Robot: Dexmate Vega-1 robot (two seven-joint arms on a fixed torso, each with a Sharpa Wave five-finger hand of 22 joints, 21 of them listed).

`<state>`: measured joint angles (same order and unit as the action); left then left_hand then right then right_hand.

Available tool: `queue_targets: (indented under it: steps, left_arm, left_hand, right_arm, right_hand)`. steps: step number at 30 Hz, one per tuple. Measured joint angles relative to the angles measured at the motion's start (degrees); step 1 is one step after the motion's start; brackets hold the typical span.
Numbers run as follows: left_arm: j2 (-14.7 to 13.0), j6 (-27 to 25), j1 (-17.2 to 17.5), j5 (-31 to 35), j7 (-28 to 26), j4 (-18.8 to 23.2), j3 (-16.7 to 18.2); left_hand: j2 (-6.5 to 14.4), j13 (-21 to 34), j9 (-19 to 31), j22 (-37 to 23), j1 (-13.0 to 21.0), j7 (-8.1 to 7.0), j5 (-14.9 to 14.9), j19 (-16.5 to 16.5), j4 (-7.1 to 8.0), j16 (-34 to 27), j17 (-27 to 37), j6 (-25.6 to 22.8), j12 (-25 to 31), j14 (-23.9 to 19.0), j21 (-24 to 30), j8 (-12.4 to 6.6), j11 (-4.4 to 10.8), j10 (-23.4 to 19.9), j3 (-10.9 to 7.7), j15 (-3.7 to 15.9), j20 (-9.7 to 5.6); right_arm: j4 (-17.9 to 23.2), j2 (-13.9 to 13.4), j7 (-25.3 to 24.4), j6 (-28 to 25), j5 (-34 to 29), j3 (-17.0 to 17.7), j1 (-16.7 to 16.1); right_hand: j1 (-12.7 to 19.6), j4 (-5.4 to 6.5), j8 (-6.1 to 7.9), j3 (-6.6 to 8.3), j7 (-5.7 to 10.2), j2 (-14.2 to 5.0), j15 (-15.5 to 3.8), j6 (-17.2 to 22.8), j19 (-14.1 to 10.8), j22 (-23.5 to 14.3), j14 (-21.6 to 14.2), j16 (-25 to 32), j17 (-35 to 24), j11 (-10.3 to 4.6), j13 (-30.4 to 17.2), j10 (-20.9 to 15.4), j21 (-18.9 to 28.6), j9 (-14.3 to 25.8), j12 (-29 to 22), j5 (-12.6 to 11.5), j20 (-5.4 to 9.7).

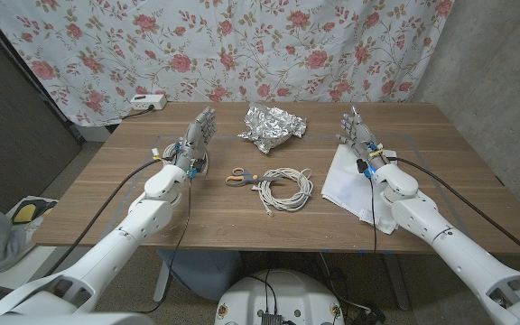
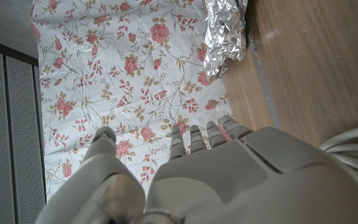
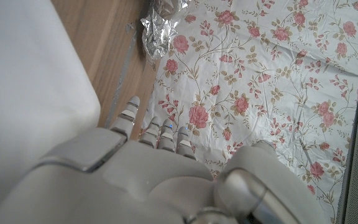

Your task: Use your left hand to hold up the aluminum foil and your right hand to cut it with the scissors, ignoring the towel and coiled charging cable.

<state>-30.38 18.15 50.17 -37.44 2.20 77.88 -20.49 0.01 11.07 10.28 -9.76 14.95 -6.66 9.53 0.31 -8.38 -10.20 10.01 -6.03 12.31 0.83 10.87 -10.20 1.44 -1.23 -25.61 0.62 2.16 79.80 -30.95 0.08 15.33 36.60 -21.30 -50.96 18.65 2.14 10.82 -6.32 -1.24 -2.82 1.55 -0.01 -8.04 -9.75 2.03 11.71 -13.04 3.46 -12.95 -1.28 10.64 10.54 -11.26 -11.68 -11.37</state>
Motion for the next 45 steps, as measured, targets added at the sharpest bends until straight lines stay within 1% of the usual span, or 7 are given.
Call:
queue_targets:
  steps: [11, 23, 32, 35, 38, 42, 45]
  left_arm:
    - [-0.14, 0.7, 0.49, 0.81, -0.7, 1.13, 0.1]
    - [-0.96, 0.43, 2.46, 2.72, -3.61, 5.0, -0.07]
    - [-1.27, 1.17, 2.44, 3.16, -2.42, 5.1, -0.43]
    - [-1.6, 1.8, 2.42, 3.6, -1.79, 5.1, -0.51]
    - [-1.9, 2.12, 2.42, 3.81, -1.46, 5.1, -0.54]
    - [-2.52, 2.59, 2.63, 4.0, -0.74, 5.39, -0.53]
    - [-2.96, 2.8, 2.86, 4.09, -0.39, 5.69, -0.39]
  left_hand:
    - [0.0, 0.0, 0.0, 0.01, 0.0, 0.0, 0.0, 0.0, 0.0, 0.0, -0.01, 0.0, 0.0, 0.21, 0.0, 0.0, 0.26, -0.26, 0.0, 0.21, 0.0]
    - [0.0, 0.27, -0.01, 0.01, 0.0, 0.21, 0.0, 0.0, 0.0, 0.0, -0.01, -0.21, 0.22, 0.21, 0.0, -0.41, 0.1, -0.73, 0.0, 0.21, 0.0]
    - [-0.01, 0.27, -0.01, 0.01, 0.01, 0.21, 0.0, 0.0, 0.0, 0.0, -0.01, -0.21, 0.21, 0.73, 0.0, -0.4, 0.1, -0.73, 0.0, 0.31, -0.01]
    - [-0.28, 0.27, -0.01, 0.01, 0.27, 0.21, 0.0, 0.0, -0.01, 0.0, -0.01, -0.21, 0.21, 0.73, 0.0, -0.4, 0.1, -0.72, 0.02, 0.31, 0.0]
    - [-1.36, 0.26, -0.01, 0.01, 0.0, 0.21, 0.22, 0.0, -0.22, 0.0, -0.01, -0.21, 0.21, 1.25, 0.0, -0.4, 0.13, -0.7, 0.91, 0.2, -0.01]
    - [-2.22, 0.27, -0.01, 0.01, -0.25, 0.21, 0.22, 0.0, -0.17, 0.0, -0.02, -0.21, 0.21, 1.31, 0.0, -0.39, 0.32, -0.5, 1.31, 0.16, -0.01]
    - [-2.22, 0.26, -0.01, 0.01, -0.25, 0.44, 0.22, 0.0, -0.22, 0.0, 0.2, 0.02, 0.21, 1.75, 0.0, -0.39, 0.32, -0.5, 1.38, 0.1, -0.01]
  right_arm:
    - [1.83, -1.09, -0.1, -0.46, 0.1, 0.46, -1.06]
    - [3.42, -2.59, 1.87, 0.62, 1.14, 1.37, -2.59]
    - [5.65, -3.65, 1.08, 0.65, 1.16, 2.19, -4.05]
    - [6.43, -3.75, 0.71, 0.7, 1.2, 2.45, -4.51]
    - [6.75, -3.87, 0.3, 0.7, 1.13, 2.49, -4.69]
    - [6.98, -3.8, -0.04, 0.7, 1.1, 2.6, -4.89]
    - [6.99, -3.67, -0.11, 0.7, 1.12, 2.61, -4.94]
  right_hand:
    - [0.0, 0.0, 0.0, 0.0, 0.01, 0.0, 0.0, 0.0, 0.31, 0.0, 0.0, 0.0, 0.0, 0.0, 0.19, 0.0, 0.0, 0.0, 0.0, 0.0, -0.3]
    - [0.53, -0.16, 0.0, 0.17, -0.23, -0.53, 0.62, -0.24, 0.53, 0.01, 0.62, 0.0, 0.27, 0.22, 0.19, 0.22, 0.0, -0.01, 0.0, 0.0, -0.09]
    - [0.69, -0.18, 0.0, 0.15, -0.22, -0.36, 0.62, -0.23, 0.53, 0.01, 0.62, 0.0, 0.26, 0.21, 0.45, 0.22, 0.0, -0.01, 0.0, 0.0, -0.09]
    - [0.75, -0.5, 0.0, 0.18, -0.22, -0.3, 0.62, -0.23, 0.53, 0.01, 0.62, 0.0, 0.49, 0.21, 0.45, 0.21, 0.0, -0.01, 0.0, 0.0, -0.09]
    - [0.77, -0.57, 0.0, 0.25, -0.22, -0.32, 0.62, -0.23, 0.53, 0.01, 0.62, 0.0, 0.53, 0.21, 0.45, 0.21, 0.0, -0.01, 0.0, 0.0, -0.09]
    - [0.98, -0.57, 0.0, 0.25, -0.21, -0.53, 0.62, -0.23, 0.52, 0.01, 0.62, 0.0, 0.53, 0.21, 0.45, 0.21, 0.0, -0.01, 0.0, 0.0, -0.08]
    - [0.98, -0.56, 0.0, 0.25, -0.21, -0.53, 0.56, -0.22, 0.52, 0.01, 0.67, 0.0, 0.53, 0.21, 0.45, 0.21, 0.0, -0.02, 0.0, 0.0, -0.09]
